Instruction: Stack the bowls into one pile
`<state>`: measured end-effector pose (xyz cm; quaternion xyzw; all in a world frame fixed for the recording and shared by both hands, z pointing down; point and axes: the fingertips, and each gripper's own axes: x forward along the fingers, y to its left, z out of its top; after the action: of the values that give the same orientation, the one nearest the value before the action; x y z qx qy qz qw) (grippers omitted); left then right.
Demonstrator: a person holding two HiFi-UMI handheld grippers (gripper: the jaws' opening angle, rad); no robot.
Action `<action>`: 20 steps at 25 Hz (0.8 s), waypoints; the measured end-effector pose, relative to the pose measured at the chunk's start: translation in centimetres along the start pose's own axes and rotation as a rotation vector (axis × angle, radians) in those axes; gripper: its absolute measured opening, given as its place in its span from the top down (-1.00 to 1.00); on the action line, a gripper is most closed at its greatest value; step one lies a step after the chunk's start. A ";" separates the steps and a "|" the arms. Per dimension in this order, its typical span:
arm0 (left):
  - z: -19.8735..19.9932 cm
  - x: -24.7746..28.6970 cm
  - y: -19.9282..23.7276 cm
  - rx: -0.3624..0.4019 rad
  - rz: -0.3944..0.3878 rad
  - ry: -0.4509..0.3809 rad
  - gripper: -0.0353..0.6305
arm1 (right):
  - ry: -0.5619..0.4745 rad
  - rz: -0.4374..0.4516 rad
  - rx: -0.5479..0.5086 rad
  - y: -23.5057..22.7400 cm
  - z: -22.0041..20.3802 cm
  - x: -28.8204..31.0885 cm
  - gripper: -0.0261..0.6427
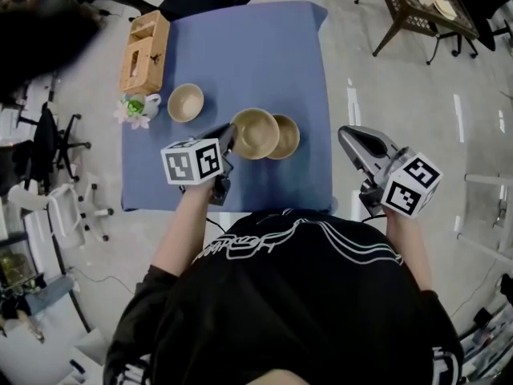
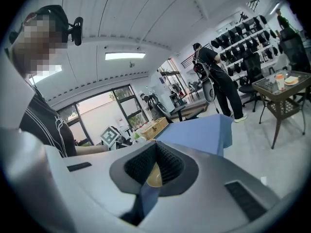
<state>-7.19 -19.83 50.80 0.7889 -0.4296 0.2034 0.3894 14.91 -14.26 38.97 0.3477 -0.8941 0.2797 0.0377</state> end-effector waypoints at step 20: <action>-3.3 5.2 -3.6 0.044 0.035 0.048 0.78 | 0.014 -0.044 -0.008 -2.5 -1.0 -5.6 0.84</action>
<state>-1.31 -18.72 54.68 0.7845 -0.4295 0.2385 0.3784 20.58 -11.85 39.53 0.3653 -0.8870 0.2775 0.0517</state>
